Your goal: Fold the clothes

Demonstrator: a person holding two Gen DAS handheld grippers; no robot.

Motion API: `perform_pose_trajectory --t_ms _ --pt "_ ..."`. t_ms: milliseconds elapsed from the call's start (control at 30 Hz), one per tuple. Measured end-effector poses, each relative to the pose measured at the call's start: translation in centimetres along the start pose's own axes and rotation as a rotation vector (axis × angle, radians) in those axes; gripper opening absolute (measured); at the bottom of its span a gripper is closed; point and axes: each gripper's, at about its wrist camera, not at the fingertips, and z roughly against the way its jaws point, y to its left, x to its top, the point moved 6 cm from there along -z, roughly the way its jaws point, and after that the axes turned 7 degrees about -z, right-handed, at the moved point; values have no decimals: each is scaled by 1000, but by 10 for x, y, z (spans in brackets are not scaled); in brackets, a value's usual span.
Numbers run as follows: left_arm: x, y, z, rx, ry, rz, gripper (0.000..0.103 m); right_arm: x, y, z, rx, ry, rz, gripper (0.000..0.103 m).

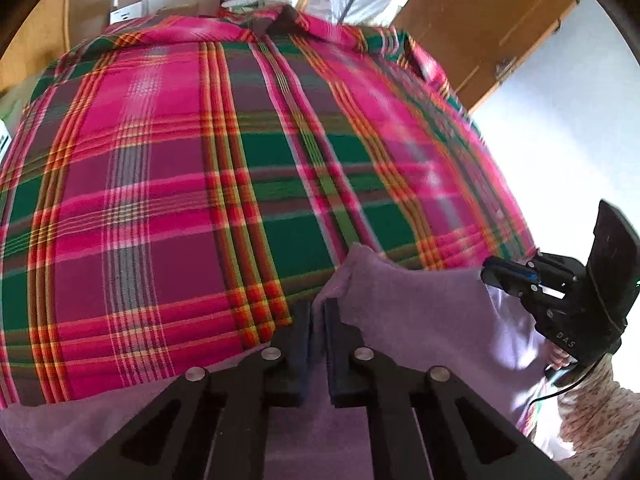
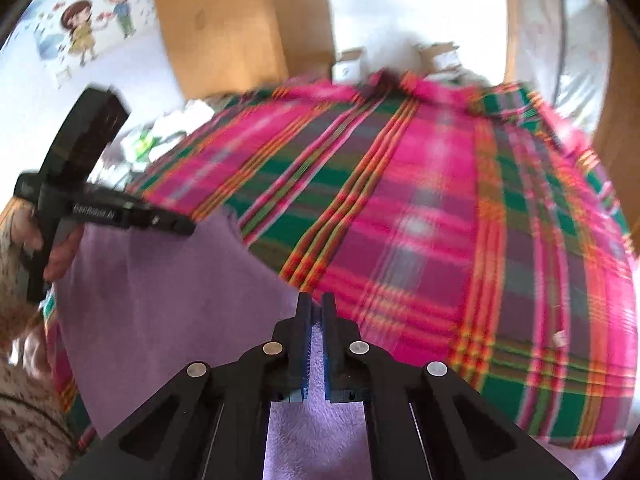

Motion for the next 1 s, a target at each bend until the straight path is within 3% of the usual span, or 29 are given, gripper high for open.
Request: perform_pose_trajectory --t_ms 100,267,467,600,667,733,1000 --pt "5 3 9 -13 -41 29 5 4 -3 -1 -15 -12 -9 5" --pt "1 8 -2 1 -20 62 4 -4 -8 -27 -28 67 -45 5" --pt "-1 14 -10 -17 -7 114 6 -2 -16 -17 -35 60 -95 8" --pt "-1 12 -8 -9 -2 114 9 -2 -44 15 -102 -16 -176 9" --pt "-2 13 -6 -14 -11 132 14 -7 -64 32 -138 -44 -241 17" --pt "-2 14 -2 -12 -23 149 15 -19 -89 52 -195 -67 -321 25" --pt "-7 9 18 -35 -84 208 18 -73 -154 108 -435 -117 -524 29"
